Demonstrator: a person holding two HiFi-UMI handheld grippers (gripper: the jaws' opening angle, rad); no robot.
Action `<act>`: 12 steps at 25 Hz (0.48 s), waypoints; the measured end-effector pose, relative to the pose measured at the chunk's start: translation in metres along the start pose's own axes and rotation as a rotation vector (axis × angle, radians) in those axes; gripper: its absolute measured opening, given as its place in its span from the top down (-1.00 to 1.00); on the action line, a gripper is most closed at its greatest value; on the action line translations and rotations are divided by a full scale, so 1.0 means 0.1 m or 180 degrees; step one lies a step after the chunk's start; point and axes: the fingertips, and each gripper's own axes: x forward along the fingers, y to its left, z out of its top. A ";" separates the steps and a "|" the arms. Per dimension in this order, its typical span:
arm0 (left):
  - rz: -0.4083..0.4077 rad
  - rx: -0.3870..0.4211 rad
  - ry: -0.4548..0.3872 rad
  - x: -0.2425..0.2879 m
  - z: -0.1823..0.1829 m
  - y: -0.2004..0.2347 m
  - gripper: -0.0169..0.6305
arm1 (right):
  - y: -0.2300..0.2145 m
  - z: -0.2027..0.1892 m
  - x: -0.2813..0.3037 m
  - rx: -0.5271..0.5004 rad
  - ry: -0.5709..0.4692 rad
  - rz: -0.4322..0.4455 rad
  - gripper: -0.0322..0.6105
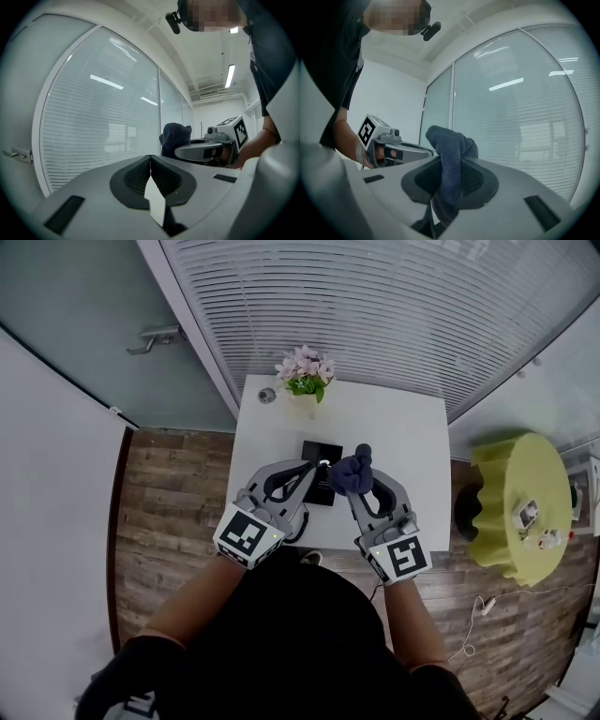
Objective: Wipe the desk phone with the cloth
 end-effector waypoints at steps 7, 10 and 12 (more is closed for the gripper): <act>-0.0016 -0.0006 -0.0025 -0.03 0.02 -0.01 0.92 | 0.04 0.03 0.00 -0.0017 -0.0009 -0.0045 0.61; -0.0022 -0.0008 -0.0014 -0.06 0.00 -0.01 0.92 | 0.05 0.05 0.01 -0.0018 0.0003 -0.0062 0.61; -0.0027 -0.0011 -0.0002 -0.07 -0.02 -0.02 0.92 | 0.07 0.05 0.02 -0.0005 -0.0005 -0.0055 0.61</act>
